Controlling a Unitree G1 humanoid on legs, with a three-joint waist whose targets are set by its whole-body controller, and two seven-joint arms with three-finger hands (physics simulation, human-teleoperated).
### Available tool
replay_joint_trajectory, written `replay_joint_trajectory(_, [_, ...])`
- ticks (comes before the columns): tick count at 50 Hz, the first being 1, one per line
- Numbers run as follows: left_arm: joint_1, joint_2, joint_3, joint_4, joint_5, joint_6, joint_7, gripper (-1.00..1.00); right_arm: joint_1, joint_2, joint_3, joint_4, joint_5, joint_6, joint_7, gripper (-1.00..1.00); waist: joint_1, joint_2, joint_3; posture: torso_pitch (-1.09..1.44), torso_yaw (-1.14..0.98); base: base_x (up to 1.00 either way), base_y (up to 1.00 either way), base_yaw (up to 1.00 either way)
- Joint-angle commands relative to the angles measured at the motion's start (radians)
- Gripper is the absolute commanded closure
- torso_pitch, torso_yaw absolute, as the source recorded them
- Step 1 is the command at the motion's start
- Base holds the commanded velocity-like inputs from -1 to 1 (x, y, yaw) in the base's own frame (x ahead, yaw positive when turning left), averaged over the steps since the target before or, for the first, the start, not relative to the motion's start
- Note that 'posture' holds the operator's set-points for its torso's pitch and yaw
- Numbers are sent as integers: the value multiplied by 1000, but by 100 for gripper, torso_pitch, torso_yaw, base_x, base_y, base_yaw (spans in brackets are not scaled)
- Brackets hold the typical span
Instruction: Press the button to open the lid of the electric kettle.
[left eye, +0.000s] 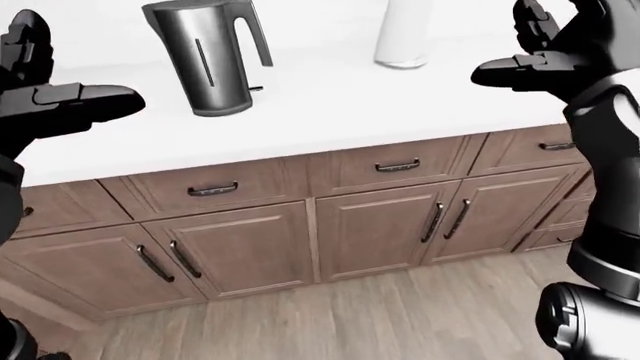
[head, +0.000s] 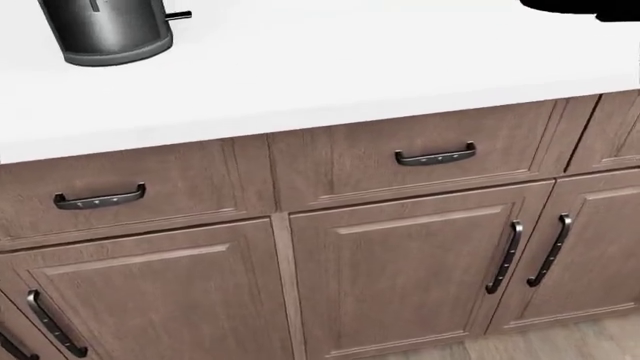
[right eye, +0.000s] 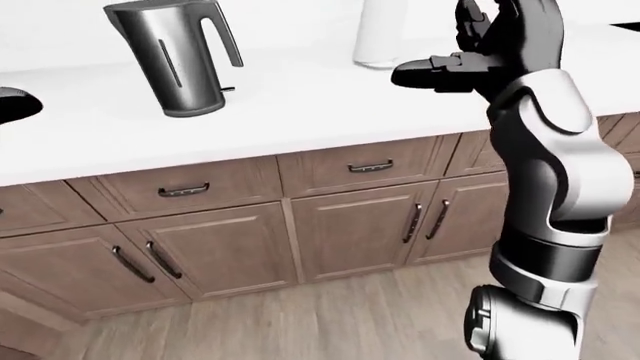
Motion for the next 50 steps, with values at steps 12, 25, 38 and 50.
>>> replay_joint_trajectory(12, [-21,19,17,-8,-14,-29,5,-100,-32,-20,-16,-29,5,-19,-3,-100,-13,-23,-24,0,0,21,29,0])
replay_joint_trajectory(25, [1,66,57,16,-36,-45,5,-100,-64,-35,-16,-8,16,-17,-14,-100,-7,28,-19,0,0,21,29,0])
replay_joint_trajectory(38, [51,110,99,27,-59,-62,1,-100,-88,-46,-12,17,17,-24,-15,-100,-12,-26,-27,0,0,21,29,0])
replay_joint_trajectory(50, [42,123,91,23,-72,-60,7,-100,-85,-48,-13,17,17,-28,-14,-100,-9,52,-29,0,0,20,27,0])
